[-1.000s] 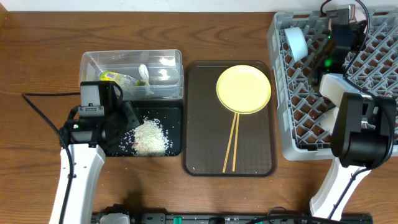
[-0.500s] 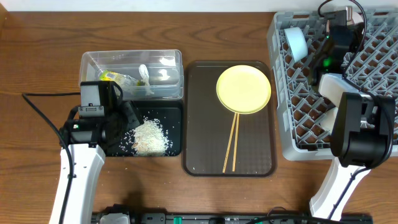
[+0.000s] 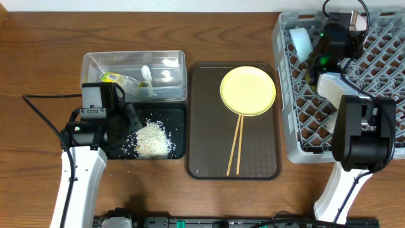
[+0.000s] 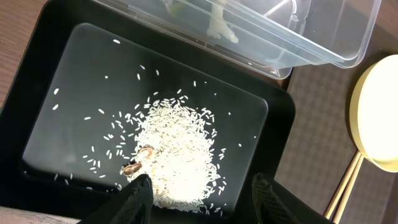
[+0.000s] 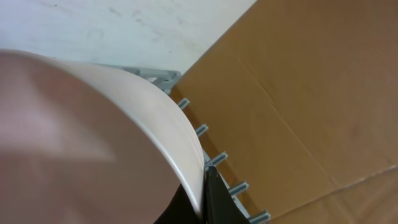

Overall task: Sort waste into correct bins and load items into the dishwasher rack
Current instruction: 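Lower the pink bowl into the rack's back row and open the right gripper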

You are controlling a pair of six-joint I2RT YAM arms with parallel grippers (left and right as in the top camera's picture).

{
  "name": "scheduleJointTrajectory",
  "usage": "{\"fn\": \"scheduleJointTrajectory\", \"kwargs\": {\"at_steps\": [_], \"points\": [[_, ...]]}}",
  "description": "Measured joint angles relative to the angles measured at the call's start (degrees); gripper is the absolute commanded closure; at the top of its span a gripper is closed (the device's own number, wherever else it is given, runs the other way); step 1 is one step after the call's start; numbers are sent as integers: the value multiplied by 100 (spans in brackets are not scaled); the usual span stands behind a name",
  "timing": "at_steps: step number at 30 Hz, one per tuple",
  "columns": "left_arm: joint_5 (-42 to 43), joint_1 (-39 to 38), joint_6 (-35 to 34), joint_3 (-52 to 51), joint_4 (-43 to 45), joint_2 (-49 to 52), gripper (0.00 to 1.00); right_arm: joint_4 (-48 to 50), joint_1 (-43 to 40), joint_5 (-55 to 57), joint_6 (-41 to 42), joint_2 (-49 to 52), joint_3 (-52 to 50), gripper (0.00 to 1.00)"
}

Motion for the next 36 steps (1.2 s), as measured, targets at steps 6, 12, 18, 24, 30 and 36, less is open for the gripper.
{"fn": "scheduleJointTrajectory", "kwargs": {"at_steps": [6,12,18,24,30,36], "points": [[0,0,0,0,-11,0,45,111,35,151,66,0,-2,99],[0,2,2,0,-11,0,45,535,35,313,76,37,-31,99],[2,0,0,0,-11,0,45,315,33,450,83,46,-46,99],[0,0,0,0,-11,0,45,426,33,520,164,59,-55,99],[0,0,0,0,-11,0,45,450,33,538,214,59,-55,99],[0,0,0,0,-11,0,45,444,33,538,326,59,-55,99]]}}
